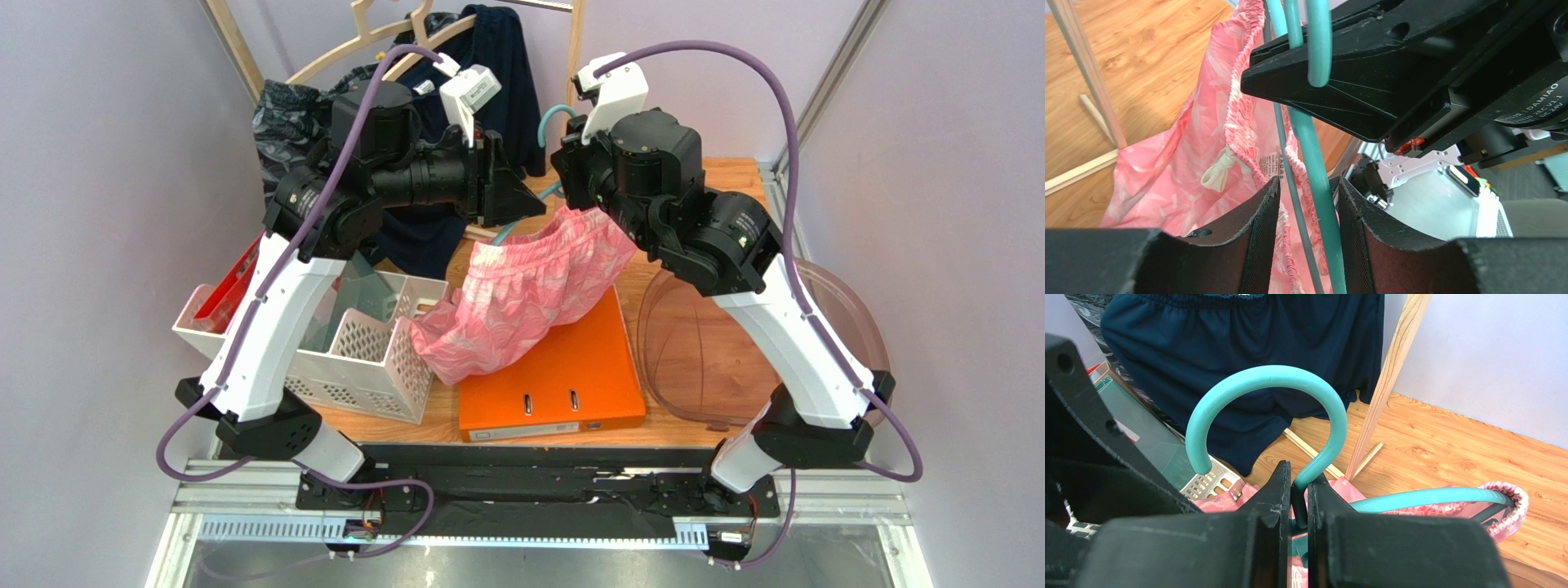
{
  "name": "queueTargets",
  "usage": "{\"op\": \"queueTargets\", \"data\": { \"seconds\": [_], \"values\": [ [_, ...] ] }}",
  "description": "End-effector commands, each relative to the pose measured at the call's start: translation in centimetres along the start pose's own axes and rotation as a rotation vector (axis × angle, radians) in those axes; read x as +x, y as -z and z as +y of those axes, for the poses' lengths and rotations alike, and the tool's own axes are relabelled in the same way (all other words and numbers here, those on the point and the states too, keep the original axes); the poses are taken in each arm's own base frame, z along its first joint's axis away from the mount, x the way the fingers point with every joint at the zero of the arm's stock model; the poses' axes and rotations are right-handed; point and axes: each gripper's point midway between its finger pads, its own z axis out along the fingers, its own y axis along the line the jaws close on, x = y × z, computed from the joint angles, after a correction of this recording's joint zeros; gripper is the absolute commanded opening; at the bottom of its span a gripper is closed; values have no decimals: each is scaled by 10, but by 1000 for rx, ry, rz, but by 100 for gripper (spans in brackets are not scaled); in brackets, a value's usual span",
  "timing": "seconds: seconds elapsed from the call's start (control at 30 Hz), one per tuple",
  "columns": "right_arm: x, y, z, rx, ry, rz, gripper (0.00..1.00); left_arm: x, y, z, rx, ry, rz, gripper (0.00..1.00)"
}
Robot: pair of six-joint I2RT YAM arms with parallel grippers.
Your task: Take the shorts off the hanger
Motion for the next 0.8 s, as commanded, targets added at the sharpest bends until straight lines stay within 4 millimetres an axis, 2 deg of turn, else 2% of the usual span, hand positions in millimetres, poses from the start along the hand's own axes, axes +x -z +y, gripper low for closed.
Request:
{"op": "queueTargets", "data": {
  "seconds": [0.0,0.17,0.27,0.4,0.43,0.5,0.53,0.6,0.63,0.67,0.7,0.73,0.77],
  "values": [
    [-28,8,-4,16,-63,-80,0,-4,6,-4,-40,-62,-16,44],
    [-26,7,-4,26,-81,-67,0,1,4,7,-104,-63,9,35],
    [-23,7,-3,32,-83,-59,0,-1,5,13,-147,-69,5,14],
    [-23,9,1,18,-92,-58,0,-8,6,15,-165,-75,-17,4],
    [-24,10,2,9,-97,-57,8,-8,6,16,-175,-69,-20,0],
    [-22,11,4,0,-118,-52,18,-12,9,20,-208,-57,-40,0],
    [-21,15,4,-11,-123,-46,28,-13,10,19,-211,-57,-47,0],
    [-14,17,5,-17,-135,-24,37,-18,16,18,-222,-62,-74,0],
    [-14,24,0,-12,-144,-28,48,-18,18,17,-224,-64,-79,0],
    [-13,27,-2,-7,-150,-26,55,-19,19,16,-224,-65,-84,0],
    [-10,29,-4,-3,-152,-21,59,-21,21,15,-225,-71,-93,0],
    [-7,34,-9,6,-157,-18,67,-21,23,15,-228,-70,-94,0],
    [-5,37,-12,11,-158,-18,69,-21,23,14,-225,-70,-96,0]
  ]
}}
